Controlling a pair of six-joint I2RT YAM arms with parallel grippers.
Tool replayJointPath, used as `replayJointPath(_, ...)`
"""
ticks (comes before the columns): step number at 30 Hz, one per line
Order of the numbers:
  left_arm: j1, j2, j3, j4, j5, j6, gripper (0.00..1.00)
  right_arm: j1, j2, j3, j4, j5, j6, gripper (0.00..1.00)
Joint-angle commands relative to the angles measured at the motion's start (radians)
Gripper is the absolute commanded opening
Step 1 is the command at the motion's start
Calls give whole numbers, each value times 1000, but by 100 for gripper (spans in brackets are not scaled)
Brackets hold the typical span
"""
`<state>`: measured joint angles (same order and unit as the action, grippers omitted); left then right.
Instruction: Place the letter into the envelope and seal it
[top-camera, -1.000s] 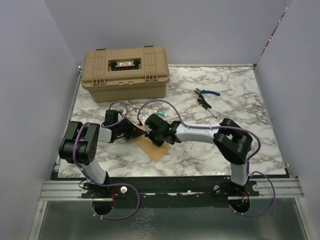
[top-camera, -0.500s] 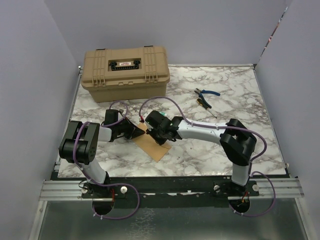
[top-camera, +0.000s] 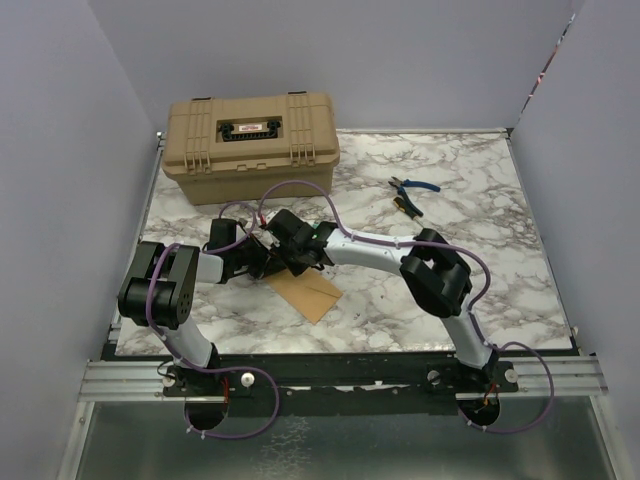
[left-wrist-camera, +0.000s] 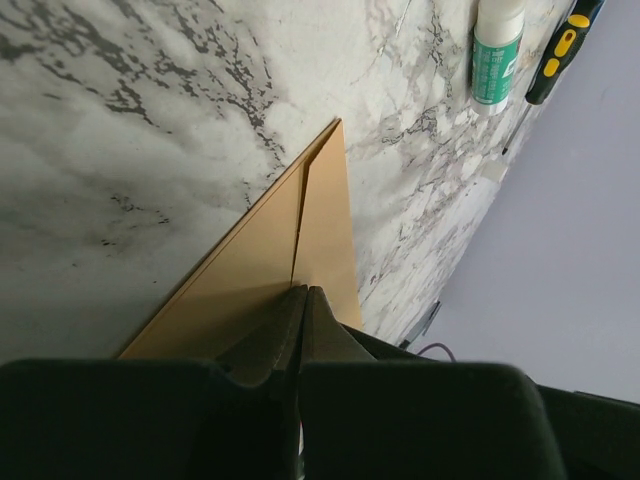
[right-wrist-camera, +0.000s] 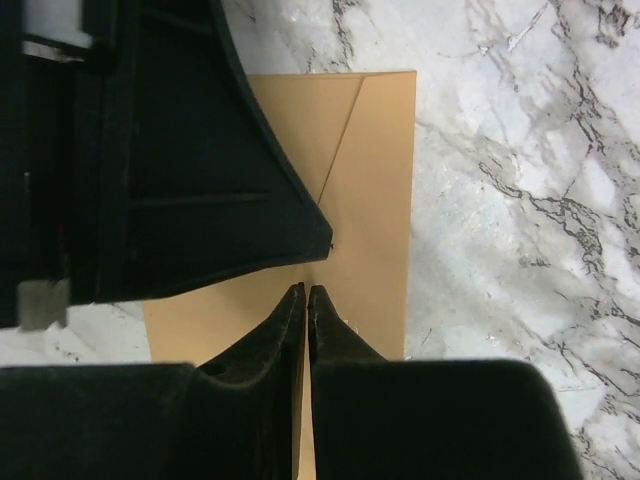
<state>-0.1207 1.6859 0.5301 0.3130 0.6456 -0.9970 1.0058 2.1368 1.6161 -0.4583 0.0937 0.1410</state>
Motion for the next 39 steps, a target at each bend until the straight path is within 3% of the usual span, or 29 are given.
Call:
replayJointPath(1,6,51,-39,-154,-152,69,0,-7,39,42,-17,20,41,7)
replayJointPath(27,6,53,-53,-148,-188,45,0,6,-20,-127,-35,-140,-60,3)
replayJointPath(39,6,60,-55,-150,-197,39,0,31,-15,-164,-62,-99,-94,3)
